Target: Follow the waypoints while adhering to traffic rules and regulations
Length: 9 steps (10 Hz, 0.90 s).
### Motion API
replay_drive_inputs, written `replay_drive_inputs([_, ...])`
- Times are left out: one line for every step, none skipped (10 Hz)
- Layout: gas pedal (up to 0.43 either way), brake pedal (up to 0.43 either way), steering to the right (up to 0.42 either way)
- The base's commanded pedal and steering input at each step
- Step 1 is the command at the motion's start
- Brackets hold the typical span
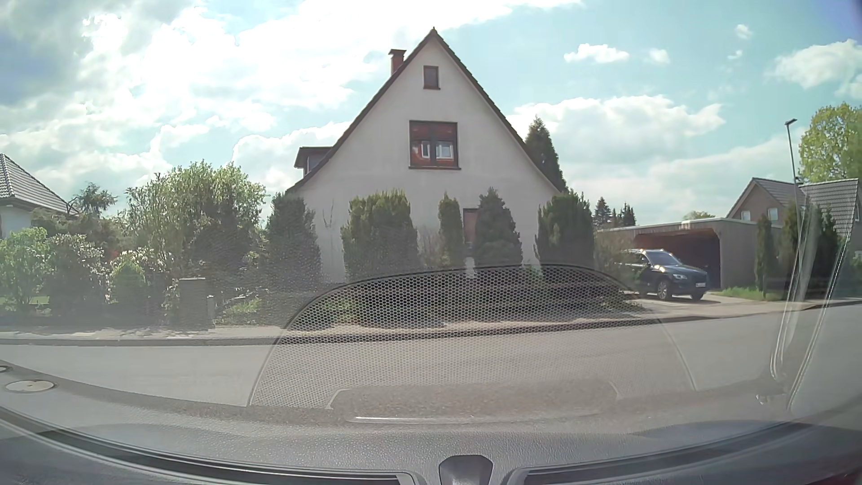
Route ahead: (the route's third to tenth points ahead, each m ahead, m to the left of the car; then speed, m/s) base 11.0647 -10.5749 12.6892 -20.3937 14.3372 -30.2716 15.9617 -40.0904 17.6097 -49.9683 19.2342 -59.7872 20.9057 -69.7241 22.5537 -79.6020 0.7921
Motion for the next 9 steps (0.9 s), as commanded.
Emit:
replay_drive_inputs([0.000,0.037,0.194])
replay_drive_inputs([0.000,0.000,0.198])
replay_drive_inputs([0.000,0.000,0.206])
replay_drive_inputs([0.000,0.000,0.214])
replay_drive_inputs([0.000,0.000,0.224])
replay_drive_inputs([0.000,0.000,0.229])
replay_drive_inputs([0.000,0.000,0.234])
replay_drive_inputs([0.000,0.000,0.244])
replay_drive_inputs([0.000,0.000,0.257])
